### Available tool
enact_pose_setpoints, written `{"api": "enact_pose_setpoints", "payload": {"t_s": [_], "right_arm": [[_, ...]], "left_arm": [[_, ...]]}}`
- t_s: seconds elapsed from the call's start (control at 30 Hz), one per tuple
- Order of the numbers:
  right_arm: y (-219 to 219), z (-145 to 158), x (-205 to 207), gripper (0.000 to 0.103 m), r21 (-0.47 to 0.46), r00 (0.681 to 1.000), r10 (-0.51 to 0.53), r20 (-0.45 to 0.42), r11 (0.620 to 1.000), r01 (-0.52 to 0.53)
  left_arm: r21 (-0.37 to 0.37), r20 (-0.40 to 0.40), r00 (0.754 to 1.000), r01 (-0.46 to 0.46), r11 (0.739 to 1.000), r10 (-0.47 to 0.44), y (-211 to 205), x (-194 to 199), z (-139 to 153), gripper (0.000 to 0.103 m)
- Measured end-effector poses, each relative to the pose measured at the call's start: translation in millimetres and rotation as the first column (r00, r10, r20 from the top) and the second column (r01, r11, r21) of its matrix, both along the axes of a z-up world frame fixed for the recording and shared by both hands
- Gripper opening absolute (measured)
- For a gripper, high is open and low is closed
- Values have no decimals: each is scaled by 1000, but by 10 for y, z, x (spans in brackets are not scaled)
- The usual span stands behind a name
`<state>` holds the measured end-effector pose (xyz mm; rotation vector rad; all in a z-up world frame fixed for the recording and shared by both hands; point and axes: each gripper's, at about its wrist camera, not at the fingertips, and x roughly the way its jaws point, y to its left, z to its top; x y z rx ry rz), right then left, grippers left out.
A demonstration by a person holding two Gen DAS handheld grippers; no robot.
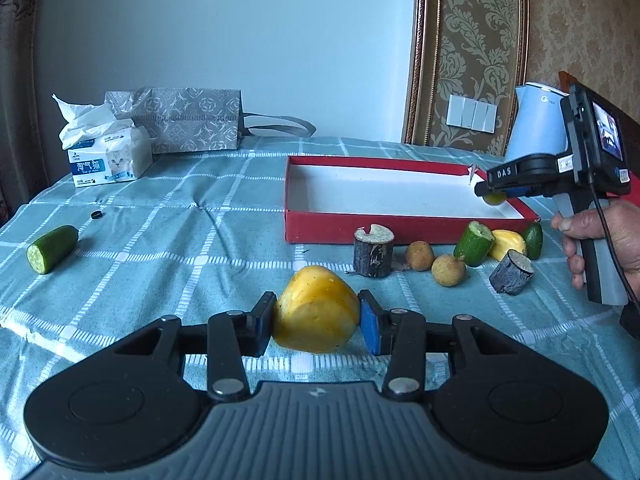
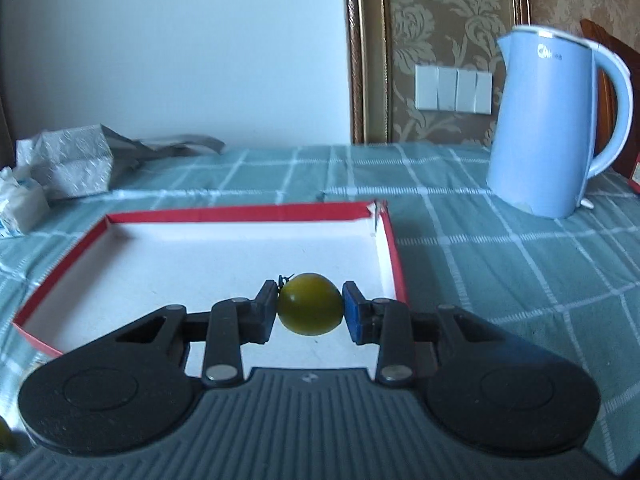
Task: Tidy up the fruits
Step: 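Drop green tomato in tray with right tool while left tool holds chunk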
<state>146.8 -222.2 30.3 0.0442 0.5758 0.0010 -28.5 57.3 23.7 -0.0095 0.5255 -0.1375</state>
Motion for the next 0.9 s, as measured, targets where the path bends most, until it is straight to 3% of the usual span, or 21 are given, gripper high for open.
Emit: {"api": "enact_pose_setpoints", "payload": {"t_s": [0.1, 0.17, 0.23, 0.3, 0.43, 0.63, 0.77, 0.9], "right_arm": [[-16, -132, 61, 34, -12, 999, 0, -44, 1000, 0], [-6, -194, 76, 52, -27, 998, -8, -57, 1000, 7], [24, -181, 27, 85, -47, 1000, -4, -16, 999, 3], [86, -97, -77, 96, -68, 999, 6, 34, 998, -4], [166, 106, -351, 99, -106, 989, 13, 147, 994, 3], [135, 269, -1075, 100, 44, 967, 55, 247, 997, -68], [177, 139, -1648, 103, 141, 950, 114, 290, 977, -160], [314, -88, -1903, 103, 155, 945, 169, 281, 964, -218]], "left_arm": [[9, -10, 1000, -11, 1000, 11, -31, 33, -8, 42], [18, -10, 1000, -17, 1000, 17, -55, 45, -5, 42], [35, -10, 999, -37, 999, 37, -72, 56, -2, 43], [45, -10, 999, -51, 998, 51, -75, 75, 6, 43], [55, -6, 998, -66, 996, 67, -88, 86, 30, 43], [70, 11, 996, -91, 993, 90, -91, 78, 90, 43], [69, 38, 994, -102, 992, 100, -106, 135, 195, 43], [83, 98, 991, -100, 991, 92, -171, 276, 371, 43]]}}
